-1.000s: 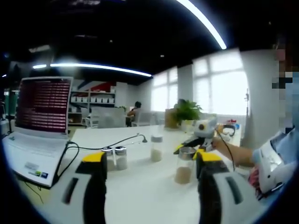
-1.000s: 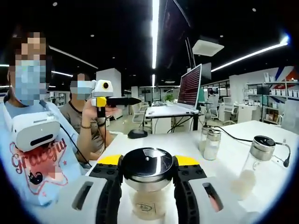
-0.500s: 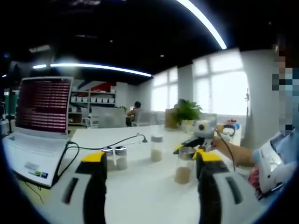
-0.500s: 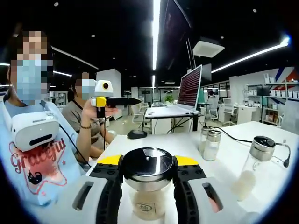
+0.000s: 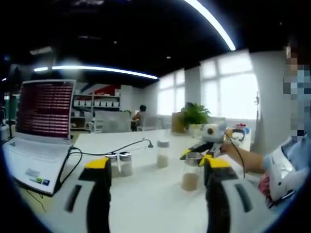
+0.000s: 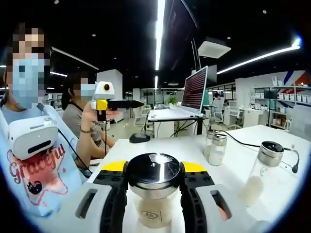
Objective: Rotate the seasoning bottle until the label or dispensing opening points toward the visible target arrow and the bottle remains upright within the marked orientation range
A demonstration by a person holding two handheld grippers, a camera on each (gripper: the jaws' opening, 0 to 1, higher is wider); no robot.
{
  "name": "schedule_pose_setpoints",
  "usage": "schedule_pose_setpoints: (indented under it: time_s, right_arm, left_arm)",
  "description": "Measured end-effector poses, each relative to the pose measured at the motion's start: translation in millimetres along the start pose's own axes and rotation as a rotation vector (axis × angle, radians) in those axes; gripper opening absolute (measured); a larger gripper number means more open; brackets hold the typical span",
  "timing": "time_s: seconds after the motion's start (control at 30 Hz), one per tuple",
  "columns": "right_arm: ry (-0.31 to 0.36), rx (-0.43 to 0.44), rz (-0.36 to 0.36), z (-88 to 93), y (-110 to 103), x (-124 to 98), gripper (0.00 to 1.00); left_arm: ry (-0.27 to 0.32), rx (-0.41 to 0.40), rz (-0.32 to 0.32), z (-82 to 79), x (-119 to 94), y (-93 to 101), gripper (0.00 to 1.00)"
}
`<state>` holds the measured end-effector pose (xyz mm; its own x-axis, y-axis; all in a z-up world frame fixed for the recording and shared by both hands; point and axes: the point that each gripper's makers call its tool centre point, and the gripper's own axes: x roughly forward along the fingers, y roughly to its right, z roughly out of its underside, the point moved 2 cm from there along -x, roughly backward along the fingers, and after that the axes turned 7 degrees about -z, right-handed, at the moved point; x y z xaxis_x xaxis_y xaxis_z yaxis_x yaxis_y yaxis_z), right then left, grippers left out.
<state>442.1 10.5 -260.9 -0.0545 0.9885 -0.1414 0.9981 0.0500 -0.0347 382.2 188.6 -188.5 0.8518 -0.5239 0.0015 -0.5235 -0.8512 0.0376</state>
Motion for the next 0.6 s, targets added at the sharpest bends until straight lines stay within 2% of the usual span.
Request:
schedule_pose_setpoints:
  time_s: [0.6]
  right_arm:
    - [0.011, 0.012, 0.087, -1.8, 1.8, -2.0, 0.41]
  left_arm:
    - [-0.006, 0.000, 0.000, 1.4, 1.6, -0.9, 0.82]
